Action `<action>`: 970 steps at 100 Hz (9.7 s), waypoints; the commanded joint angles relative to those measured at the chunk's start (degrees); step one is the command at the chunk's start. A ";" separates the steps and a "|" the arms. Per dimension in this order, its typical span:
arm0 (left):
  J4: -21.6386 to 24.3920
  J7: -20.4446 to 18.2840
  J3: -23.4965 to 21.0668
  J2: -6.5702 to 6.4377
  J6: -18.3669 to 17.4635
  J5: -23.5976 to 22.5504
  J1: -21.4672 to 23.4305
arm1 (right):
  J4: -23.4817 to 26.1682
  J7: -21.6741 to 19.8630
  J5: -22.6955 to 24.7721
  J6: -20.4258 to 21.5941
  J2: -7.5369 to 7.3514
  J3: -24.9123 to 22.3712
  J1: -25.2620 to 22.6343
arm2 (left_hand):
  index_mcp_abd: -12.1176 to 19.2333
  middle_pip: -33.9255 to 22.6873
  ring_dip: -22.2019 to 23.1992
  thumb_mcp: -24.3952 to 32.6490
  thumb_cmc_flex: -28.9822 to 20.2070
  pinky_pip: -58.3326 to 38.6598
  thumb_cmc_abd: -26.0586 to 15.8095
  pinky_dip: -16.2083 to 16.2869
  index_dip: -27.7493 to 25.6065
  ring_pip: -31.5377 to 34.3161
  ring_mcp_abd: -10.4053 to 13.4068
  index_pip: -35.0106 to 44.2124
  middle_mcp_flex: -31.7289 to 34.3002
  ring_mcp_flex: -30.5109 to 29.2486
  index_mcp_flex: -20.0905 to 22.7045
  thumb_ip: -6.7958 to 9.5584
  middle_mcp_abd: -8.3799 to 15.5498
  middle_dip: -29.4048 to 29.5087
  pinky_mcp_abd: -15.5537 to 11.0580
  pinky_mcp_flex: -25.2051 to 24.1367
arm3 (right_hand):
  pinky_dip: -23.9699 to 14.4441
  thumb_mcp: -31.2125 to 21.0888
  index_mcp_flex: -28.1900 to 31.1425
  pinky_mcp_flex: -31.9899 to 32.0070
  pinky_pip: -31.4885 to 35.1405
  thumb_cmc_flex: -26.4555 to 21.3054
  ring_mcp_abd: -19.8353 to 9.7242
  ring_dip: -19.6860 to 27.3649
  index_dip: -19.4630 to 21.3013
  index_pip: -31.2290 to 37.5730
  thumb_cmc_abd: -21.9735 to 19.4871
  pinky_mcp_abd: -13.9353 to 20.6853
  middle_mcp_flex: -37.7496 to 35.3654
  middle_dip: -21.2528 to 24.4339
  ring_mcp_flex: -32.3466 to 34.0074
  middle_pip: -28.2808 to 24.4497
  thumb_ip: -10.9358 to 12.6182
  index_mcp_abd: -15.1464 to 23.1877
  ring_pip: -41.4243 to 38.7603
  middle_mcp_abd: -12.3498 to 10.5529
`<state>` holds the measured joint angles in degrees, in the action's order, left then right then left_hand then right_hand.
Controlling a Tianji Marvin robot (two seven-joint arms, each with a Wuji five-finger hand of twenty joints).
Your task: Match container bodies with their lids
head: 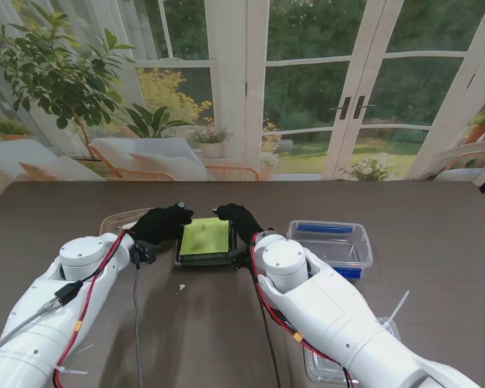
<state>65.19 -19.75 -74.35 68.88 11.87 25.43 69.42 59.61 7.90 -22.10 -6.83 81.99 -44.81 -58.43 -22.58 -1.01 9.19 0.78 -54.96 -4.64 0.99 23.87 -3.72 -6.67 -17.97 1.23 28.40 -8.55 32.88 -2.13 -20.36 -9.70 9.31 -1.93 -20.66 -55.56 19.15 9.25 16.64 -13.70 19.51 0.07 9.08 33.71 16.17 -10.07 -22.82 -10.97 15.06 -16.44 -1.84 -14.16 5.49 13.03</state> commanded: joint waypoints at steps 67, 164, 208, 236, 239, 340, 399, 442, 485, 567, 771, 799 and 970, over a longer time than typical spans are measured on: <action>0.33 -2.24 -0.34 0.18 0.10 -0.21 0.20 | 0.30 0.22 1.79 -0.15 0.43 0.05 0.28 | 0.42 -0.52 3.03 -1.12 -1.67 -1.42 -0.52 0.93 0.23 7.98 1.62 -0.42 -0.96 -1.61 -0.01 1.14 1.38 -0.31 -3.25 0.80 | -1.34 -0.12 0.50 -14.59 0.77 0.42 -6.52 -2.48 0.62 0.40 0.94 0.70 -0.07 -0.48 4.59 -1.06 -1.88 1.42 -4.94 -0.90; 1.61 -3.38 -1.55 -0.74 0.78 -2.32 0.22 | 1.95 -0.50 1.44 -1.63 -0.23 -0.41 -0.56 | 0.35 -0.60 3.10 -1.16 -1.64 -1.58 -0.59 0.97 0.19 8.11 1.23 -0.32 -0.58 -2.21 0.32 1.12 1.15 -0.35 -2.85 1.36 | -1.45 0.01 0.37 -14.63 0.81 0.41 -6.43 -2.49 0.63 0.39 0.90 0.59 0.01 -0.44 4.63 -1.01 -1.87 1.15 -4.93 -0.63; -0.83 -5.06 -0.60 -0.74 0.06 -2.58 -1.18 | 2.87 0.10 2.38 -2.50 -0.69 -1.15 -0.74 | 0.38 -0.56 3.09 -1.19 -1.55 -1.51 -0.69 0.93 0.19 8.07 1.47 -0.33 -0.70 -2.06 0.29 1.13 1.26 -0.34 -3.06 1.22 | -1.59 0.10 0.11 -14.93 1.04 0.54 -6.23 -2.54 0.65 0.48 0.80 0.26 0.14 -0.46 4.97 -1.08 -1.86 1.25 -4.98 -0.68; -0.80 -5.37 -0.50 -0.80 0.51 -2.59 -1.28 | 2.97 0.88 2.96 -0.61 -0.66 -0.91 -1.12 | 0.38 -0.56 3.08 -1.16 -1.62 -1.49 -0.68 0.91 0.22 8.04 1.43 -0.41 -0.71 -1.96 0.09 1.13 1.29 -0.35 -3.10 1.14 | -3.33 -0.95 1.86 -18.80 4.17 0.59 -7.52 -3.13 0.64 0.49 1.63 -1.35 -2.41 -0.84 8.88 -2.03 -1.87 1.85 -5.58 -1.49; -0.86 -5.44 -0.49 -0.80 0.50 -2.58 -1.31 | 2.96 0.90 3.26 -0.08 -0.69 -0.74 -1.06 | 0.42 -0.55 3.09 -1.17 -1.61 -1.50 -0.70 0.92 0.21 8.06 1.49 -0.39 -0.76 -2.00 0.14 1.13 1.45 -0.34 -3.11 1.16 | -3.68 -0.98 2.05 -19.93 4.91 0.72 -7.52 -3.36 0.63 0.44 1.64 -1.89 -3.18 -0.94 10.01 -2.29 -1.91 2.15 -5.96 -1.74; 1.51 -5.53 -2.26 -1.62 2.72 -4.22 0.67 | -0.03 -3.02 4.77 0.00 -0.60 1.77 0.52 | 0.34 -0.56 3.10 -1.19 -1.73 -1.53 -0.71 0.96 0.21 8.08 1.39 -0.37 -0.74 -2.04 0.17 1.11 1.22 -0.36 -3.14 1.16 | -6.00 0.13 2.02 -19.31 6.86 1.07 -5.93 -7.12 0.71 -0.10 0.98 -2.77 -5.33 -1.07 14.08 -2.00 -1.72 2.96 -7.39 -2.52; 4.84 -2.50 -1.48 -1.38 -3.31 -4.02 1.11 | 0.01 -3.01 4.23 -0.25 -0.42 1.81 0.55 | 1.04 -1.68 4.42 -1.03 -2.46 -3.48 -0.20 1.88 -0.31 10.15 -0.28 1.07 3.64 -7.86 4.44 1.08 0.75 -0.98 -0.38 5.11 | -6.36 0.34 1.86 -19.43 6.66 0.94 -5.69 -7.27 0.76 -0.08 0.88 -2.83 -4.99 -1.11 13.71 -2.05 -1.73 3.00 -7.25 -2.44; -3.65 -3.79 4.64 -1.26 -12.09 -8.95 -4.38 | -0.44 -2.72 4.07 -0.23 -0.39 1.33 0.50 | 1.89 -3.46 9.73 -1.47 0.59 -8.21 -1.47 10.21 -1.89 13.34 -2.71 3.53 10.84 -12.95 8.95 1.50 0.13 -4.70 4.09 8.12 | -6.54 0.13 1.92 -19.66 6.62 0.88 -5.68 -7.31 0.79 -0.02 1.03 -2.95 -5.01 -1.14 13.85 -2.12 -1.74 2.96 -7.28 -2.40; -10.30 -6.08 7.36 -0.41 -13.90 -8.79 -7.72 | -1.33 -2.99 3.70 0.05 -0.47 0.73 0.15 | 1.76 -3.28 8.62 -1.47 0.59 -5.86 -1.58 8.30 -1.94 11.97 -2.10 3.45 10.61 -11.85 8.64 1.49 0.33 -5.00 2.64 7.52 | -6.63 -0.03 2.11 -19.91 6.55 0.85 -6.01 -7.30 0.85 0.12 1.14 -2.71 -5.04 -1.18 14.15 -2.23 -1.79 2.69 -7.32 -2.25; -9.48 -7.52 7.20 -1.04 -11.00 -9.55 -6.50 | -2.33 -3.83 3.56 -0.16 -0.40 0.99 -0.13 | 1.12 -3.22 8.76 -1.48 0.62 -6.50 -1.60 8.42 -2.00 12.33 -2.71 3.38 10.45 -12.29 8.55 1.50 -0.29 -5.05 2.95 8.08 | -6.51 -0.42 3.17 -20.36 6.41 0.84 -6.68 -7.10 1.19 0.68 1.30 -2.12 -5.09 -1.26 14.60 -2.42 -1.88 1.49 -7.30 -1.45; -10.46 -9.03 5.36 -1.66 -11.85 -10.12 -4.37 | 4.46 -1.77 5.88 0.02 -2.60 -0.94 -2.69 | 0.95 -3.21 8.72 -1.51 0.75 -6.68 -1.73 8.84 -2.01 12.37 -2.82 3.23 10.19 -12.15 8.26 1.49 -0.39 -5.03 3.11 7.99 | -7.99 -1.21 8.85 -21.67 9.37 1.82 -4.49 -9.76 2.58 2.69 2.76 -5.11 -12.04 -1.80 18.50 -3.59 -1.67 8.05 -9.99 -6.83; -11.46 -9.31 5.52 -1.56 -12.93 -10.07 -4.84 | 6.65 -1.43 7.25 0.01 -3.44 -1.38 -4.24 | 1.04 -3.26 8.73 -1.52 0.77 -6.67 -1.71 8.88 -2.05 12.39 -2.71 3.31 10.33 -12.19 8.42 1.49 -0.15 -5.06 3.05 8.02 | -7.29 -3.17 14.34 -23.18 19.00 2.04 -4.92 -12.50 4.38 5.39 3.97 -5.64 -17.90 -3.29 24.40 -6.84 -1.86 3.54 -13.91 -0.71; -11.35 -11.16 6.05 -2.31 -13.45 -11.44 -5.76 | 0.82 -4.33 5.29 1.13 -2.97 -1.05 -5.32 | 0.73 -3.17 8.74 -1.53 0.88 -6.63 -1.78 8.86 -1.99 12.41 -2.92 3.20 10.13 -12.27 8.19 1.50 -0.45 -5.01 3.02 8.10 | 5.03 -6.12 22.66 -24.78 38.65 1.22 -2.80 -14.93 8.51 6.67 5.07 -2.26 -25.76 -7.18 31.43 -10.05 -2.56 -0.78 -19.87 3.05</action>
<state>54.75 -29.42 -68.58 66.84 -2.35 14.45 62.88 62.18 4.65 -16.87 -5.13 79.03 -46.36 -62.66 -20.84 -4.72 18.14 0.77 -54.56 -14.13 1.00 34.49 -5.54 6.05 -12.46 4.66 38.52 -21.34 40.89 -2.10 -17.40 -14.11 -0.87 6.84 -18.72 -59.87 40.78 -7.06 58.60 -13.58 9.08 -14.56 16.81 40.21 19.92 -9.51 -47.11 -17.64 45.21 -27.02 -2.94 -14.22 -15.30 12.71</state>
